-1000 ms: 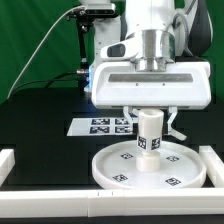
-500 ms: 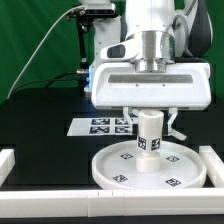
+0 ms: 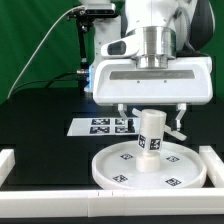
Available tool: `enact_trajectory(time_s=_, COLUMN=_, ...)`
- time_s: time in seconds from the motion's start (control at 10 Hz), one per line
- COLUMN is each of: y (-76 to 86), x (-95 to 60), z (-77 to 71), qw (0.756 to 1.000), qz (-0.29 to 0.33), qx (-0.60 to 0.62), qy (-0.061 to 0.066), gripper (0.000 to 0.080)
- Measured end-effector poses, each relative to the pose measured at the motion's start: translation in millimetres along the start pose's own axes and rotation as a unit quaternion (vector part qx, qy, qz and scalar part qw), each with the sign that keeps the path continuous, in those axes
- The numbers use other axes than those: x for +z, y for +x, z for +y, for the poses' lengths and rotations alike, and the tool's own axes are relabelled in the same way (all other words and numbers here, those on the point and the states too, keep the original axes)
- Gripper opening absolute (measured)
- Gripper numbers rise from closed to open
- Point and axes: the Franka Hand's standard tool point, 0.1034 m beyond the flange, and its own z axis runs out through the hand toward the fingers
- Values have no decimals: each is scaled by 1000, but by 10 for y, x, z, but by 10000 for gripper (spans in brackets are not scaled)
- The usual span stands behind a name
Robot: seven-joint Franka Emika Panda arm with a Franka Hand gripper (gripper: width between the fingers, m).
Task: Assemble round table
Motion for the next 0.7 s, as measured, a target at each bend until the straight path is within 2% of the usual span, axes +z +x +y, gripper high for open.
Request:
enact_trajectory(time_s=0.2, y=-2, x=-5, z=-59, qw=996, qz=-91, qx=8, qy=15, gripper=649)
enact_trajectory(time_s=0.3, y=27, x=20, z=-18, qw=994, qz=-110, qx=11, qy=14, gripper=649)
enact_trajectory(time_s=0.4, y=-34, x=41, z=2, qw=988, qz=-155, qx=15, qy=16, gripper=649)
enact_trajectory(time_s=0.5, y=-21, x=42, z=28, qw=983, qz=-184, qx=16, qy=18, gripper=649)
enact_trajectory(time_s=0.7, y=8, x=39, z=88, qw=978, qz=-208, qx=28, qy=17, gripper=649)
